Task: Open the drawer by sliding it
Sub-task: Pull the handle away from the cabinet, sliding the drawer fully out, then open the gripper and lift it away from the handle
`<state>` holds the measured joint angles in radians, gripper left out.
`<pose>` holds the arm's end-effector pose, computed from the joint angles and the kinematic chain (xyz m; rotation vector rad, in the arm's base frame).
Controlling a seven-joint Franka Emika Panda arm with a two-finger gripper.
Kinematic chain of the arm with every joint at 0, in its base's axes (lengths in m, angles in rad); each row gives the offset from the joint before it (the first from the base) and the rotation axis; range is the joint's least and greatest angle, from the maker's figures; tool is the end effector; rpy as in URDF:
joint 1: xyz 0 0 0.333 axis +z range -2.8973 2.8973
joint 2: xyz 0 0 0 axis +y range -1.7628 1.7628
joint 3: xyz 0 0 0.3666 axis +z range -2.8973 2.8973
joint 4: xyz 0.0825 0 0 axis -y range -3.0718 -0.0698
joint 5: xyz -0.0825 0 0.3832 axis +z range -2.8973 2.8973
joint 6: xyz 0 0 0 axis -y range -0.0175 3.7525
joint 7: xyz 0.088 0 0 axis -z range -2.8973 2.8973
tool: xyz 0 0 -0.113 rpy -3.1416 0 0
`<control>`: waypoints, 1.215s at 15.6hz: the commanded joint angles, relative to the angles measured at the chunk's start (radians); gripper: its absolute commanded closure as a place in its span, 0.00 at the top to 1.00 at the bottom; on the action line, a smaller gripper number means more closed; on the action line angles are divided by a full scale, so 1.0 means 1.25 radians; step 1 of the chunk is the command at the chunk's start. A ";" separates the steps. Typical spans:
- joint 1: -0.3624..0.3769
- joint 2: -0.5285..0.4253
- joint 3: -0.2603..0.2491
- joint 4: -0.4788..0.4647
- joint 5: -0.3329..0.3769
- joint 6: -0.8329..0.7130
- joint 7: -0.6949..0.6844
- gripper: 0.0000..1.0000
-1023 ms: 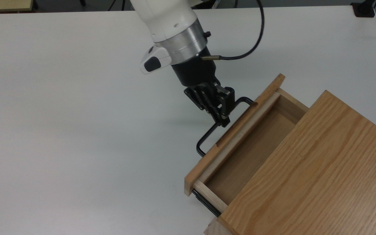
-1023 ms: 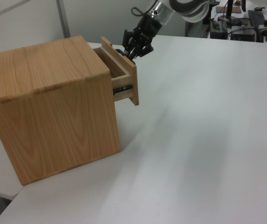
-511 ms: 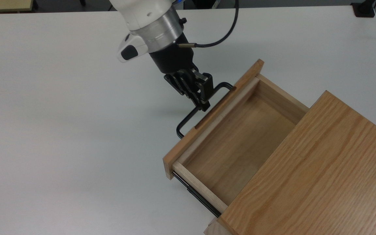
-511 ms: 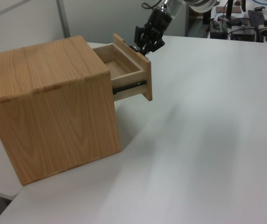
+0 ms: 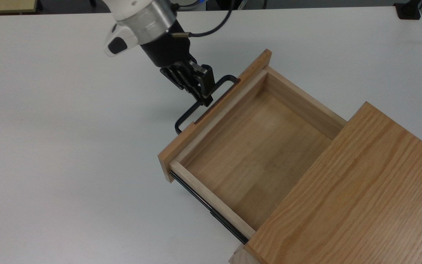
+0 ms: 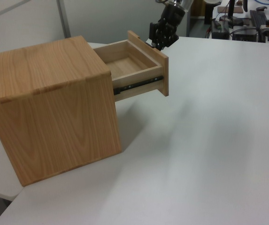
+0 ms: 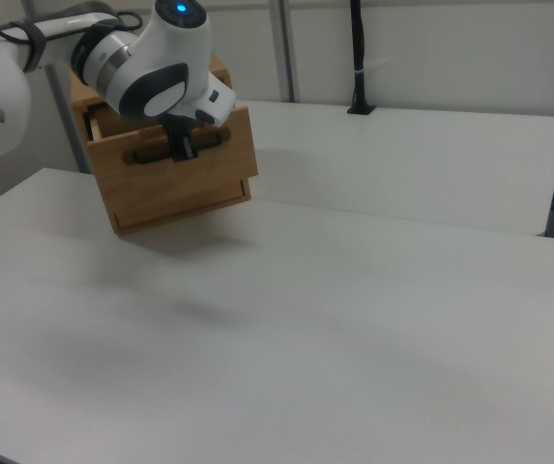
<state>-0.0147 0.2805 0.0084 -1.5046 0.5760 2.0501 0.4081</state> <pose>0.6895 0.0274 0.5850 -2.4296 0.7750 -0.1884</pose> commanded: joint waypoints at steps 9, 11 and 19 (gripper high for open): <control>-0.062 -0.081 -0.008 -0.025 0.041 -0.148 -0.055 0.72; -0.069 -0.103 -0.008 -0.025 0.030 -0.167 -0.055 1.00; 0.016 -0.164 -0.036 0.003 -0.405 -0.359 -0.121 1.00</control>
<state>-0.0855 0.1082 -0.0207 -1.4970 0.2778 1.6997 0.3256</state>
